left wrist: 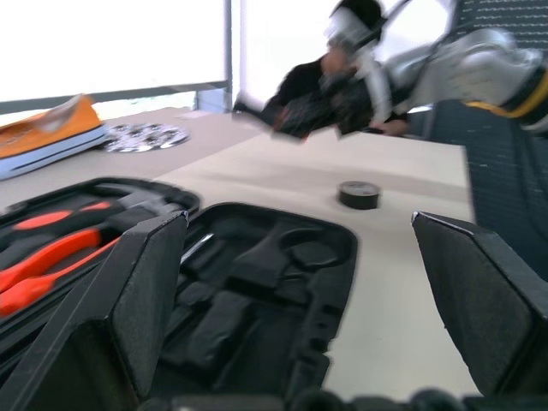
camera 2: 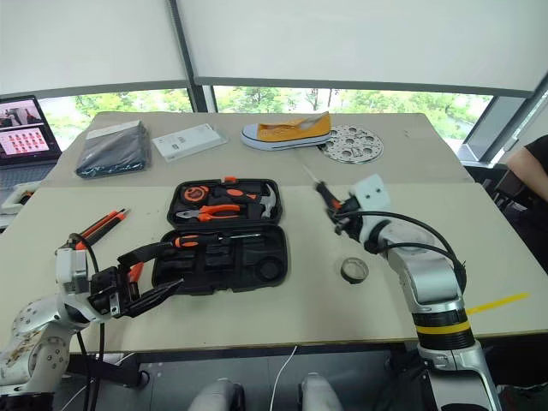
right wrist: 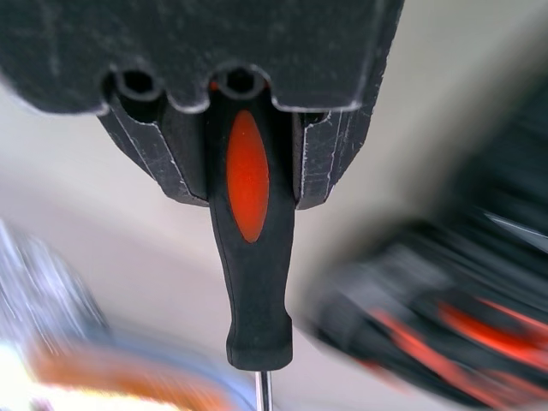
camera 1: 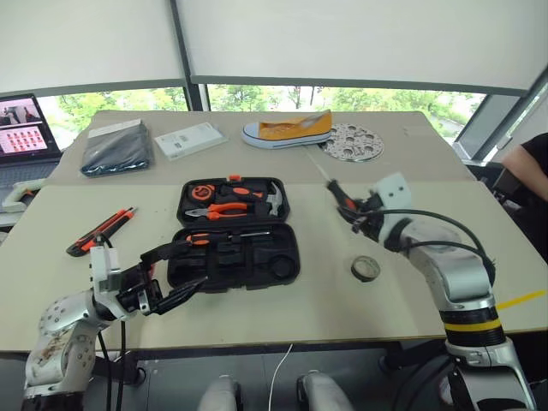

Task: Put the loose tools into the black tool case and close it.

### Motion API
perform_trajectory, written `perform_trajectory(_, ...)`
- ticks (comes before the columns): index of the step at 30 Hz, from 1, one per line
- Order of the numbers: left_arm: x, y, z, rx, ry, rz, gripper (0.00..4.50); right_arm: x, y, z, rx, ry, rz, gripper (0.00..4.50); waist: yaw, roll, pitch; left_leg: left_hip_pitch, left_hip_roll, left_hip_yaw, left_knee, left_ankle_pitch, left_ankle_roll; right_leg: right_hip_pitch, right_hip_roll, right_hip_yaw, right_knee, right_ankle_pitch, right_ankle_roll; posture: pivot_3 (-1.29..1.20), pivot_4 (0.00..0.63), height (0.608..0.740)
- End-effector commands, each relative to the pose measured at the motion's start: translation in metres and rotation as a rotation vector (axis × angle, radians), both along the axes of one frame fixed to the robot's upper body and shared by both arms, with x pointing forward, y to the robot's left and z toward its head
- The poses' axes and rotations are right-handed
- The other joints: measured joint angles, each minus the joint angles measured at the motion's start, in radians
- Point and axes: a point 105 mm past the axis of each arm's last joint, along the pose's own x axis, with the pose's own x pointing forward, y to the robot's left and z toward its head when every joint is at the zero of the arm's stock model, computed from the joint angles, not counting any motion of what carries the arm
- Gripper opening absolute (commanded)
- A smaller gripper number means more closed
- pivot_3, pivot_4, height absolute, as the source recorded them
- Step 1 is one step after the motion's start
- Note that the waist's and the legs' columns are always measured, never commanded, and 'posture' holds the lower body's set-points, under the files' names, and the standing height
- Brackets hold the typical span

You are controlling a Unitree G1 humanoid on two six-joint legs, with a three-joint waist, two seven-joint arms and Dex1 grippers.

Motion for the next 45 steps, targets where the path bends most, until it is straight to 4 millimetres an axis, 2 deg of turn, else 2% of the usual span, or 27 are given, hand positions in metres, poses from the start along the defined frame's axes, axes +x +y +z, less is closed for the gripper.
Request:
perform_trajectory(1,-0.002,0.025,0.003,0.058,-0.010,0.080,4.50,-0.009,0.035,-0.008,-0.210,-0.016,0.253,1.03,0.002,0.000,0.000,0.001,0.000,0.000,0.000,0.000,0.000,0.001,0.000,0.000,0.000,0.000,0.000,0.00,0.150,0.740)
perform_trajectory(3,-0.003,0.031,0.001,0.078,-0.003,0.101,4.50,-0.010,0.052,-0.018,-0.279,0.007,0.339,1.03,0.003,0.000,0.000,0.005,0.000,0.000,0.000,0.000,0.000,0.004,0.000,-0.001,0.000,-0.001,-0.002,0.00,0.150,0.740)
perform_trajectory(6,-0.003,0.031,0.001,0.083,0.000,0.115,4.50,-0.003,0.064,-0.032,-0.407,0.019,0.378,1.03,0.012,-0.001,0.000,0.003,-0.001,0.001,0.000,0.000,0.000,0.003,-0.002,-0.001,0.000,-0.001,-0.004,0.00,0.150,0.740)
perform_trajectory(8,-0.005,0.028,0.000,0.084,0.003,0.113,4.50,0.006,0.065,-0.043,-0.552,0.009,0.388,1.03,0.015,-0.001,0.000,0.001,-0.002,0.001,0.000,0.000,0.000,0.001,-0.004,-0.001,0.000,0.003,-0.007,0.00,0.150,0.740)
perform_trajectory(11,-0.005,0.025,0.000,0.081,0.005,0.112,4.50,0.015,0.062,-0.050,-0.655,-0.005,0.395,1.03,0.024,-0.001,0.000,-0.004,-0.003,0.002,0.000,0.000,0.000,-0.003,-0.004,-0.001,0.000,0.004,-0.007,0.00,0.150,0.740)
perform_trajectory(16,-0.004,0.023,0.000,0.076,0.005,0.118,4.50,0.025,0.064,-0.055,-0.713,-0.013,0.391,1.03,0.027,-0.001,0.000,-0.006,-0.002,0.003,0.000,0.000,0.000,-0.007,-0.004,-0.001,0.001,0.004,-0.008,0.00,0.150,0.740)
perform_trajectory(23,0.003,0.024,0.010,0.056,-0.023,0.128,4.50,0.029,0.059,-0.062,-0.747,-0.002,0.393,1.03,0.027,-0.001,0.000,-0.006,-0.002,0.003,0.000,0.000,-0.001,-0.008,-0.003,-0.001,0.002,0.004,-0.008,0.00,0.150,0.740)
perform_trajectory(27,0.005,0.025,0.009,0.066,-0.028,0.129,4.50,0.030,0.054,-0.067,-0.762,0.002,0.397,1.03,0.027,-0.001,0.000,-0.005,-0.002,0.003,0.000,0.000,-0.001,-0.007,-0.003,-0.001,0.003,0.004,-0.008,0.00,0.150,0.740)
perform_trajectory(30,0.005,0.028,0.008,0.070,-0.032,0.137,4.50,0.030,0.049,-0.066,-0.751,0.017,0.389,1.03,0.027,-0.001,0.000,-0.005,-0.002,0.003,0.000,0.000,-0.001,-0.007,-0.003,-0.001,0.003,0.004,-0.008,0.00,0.150,0.740)
perform_trajectory(32,0.005,0.030,0.007,0.068,-0.030,0.143,4.50,0.029,0.049,-0.061,-0.731,-0.005,0.402,2.04,0.028,-0.001,0.000,-0.005,-0.002,0.003,0.000,0.000,-0.001,-0.007,-0.003,-0.001,0.003,0.004,-0.008,0.00,0.150,0.740)
perform_trajectory(37,0.005,0.026,0.007,0.064,-0.024,0.126,4.50,0.020,0.047,-0.028,-0.623,-0.077,0.482,3.64,0.032,-0.001,0.000,-0.006,-0.002,0.003,0.000,0.000,-0.001,-0.007,-0.004,-0.001,0.002,0.004,-0.008,0.00,0.150,0.740)
perform_trajectory(39,0.006,0.026,0.007,0.066,-0.024,0.125,4.50,0.015,0.044,-0.018,-0.573,-0.064,0.523,3.64,0.031,-0.001,0.000,-0.006,-0.002,0.003,0.000,0.000,-0.001,-0.007,-0.004,-0.001,0.002,0.004,-0.008,0.00,0.150,0.740)
perform_trajectory(41,0.006,0.028,0.006,0.069,-0.021,0.128,4.50,0.010,0.048,-0.006,-0.453,-0.046,0.555,3.64,0.031,-0.001,0.000,-0.006,-0.002,0.003,0.000,0.000,-0.001,-0.007,-0.004,-0.001,0.002,0.004,-0.008,0.00,0.150,0.740)
perform_trajectory(43,0.007,0.031,0.002,0.070,-0.016,0.136,4.50,0.011,0.057,0.000,-0.312,-0.023,0.544,3.07,0.028,-0.001,0.000,-0.006,-0.002,0.003,0.000,0.000,-0.001,-0.007,-0.003,-0.001,0.002,0.004,-0.008,0.00,0.150,0.740)
perform_trajectory(45,0.009,0.032,0.000,0.069,-0.014,0.142,4.50,0.015,0.066,-0.006,-0.228,0.005,0.511,2.64,0.020,-0.001,0.000,-0.005,-0.001,0.004,0.000,0.000,-0.001,-0.007,-0.003,0.000,0.003,0.004,-0.009,0.00,0.150,0.740)
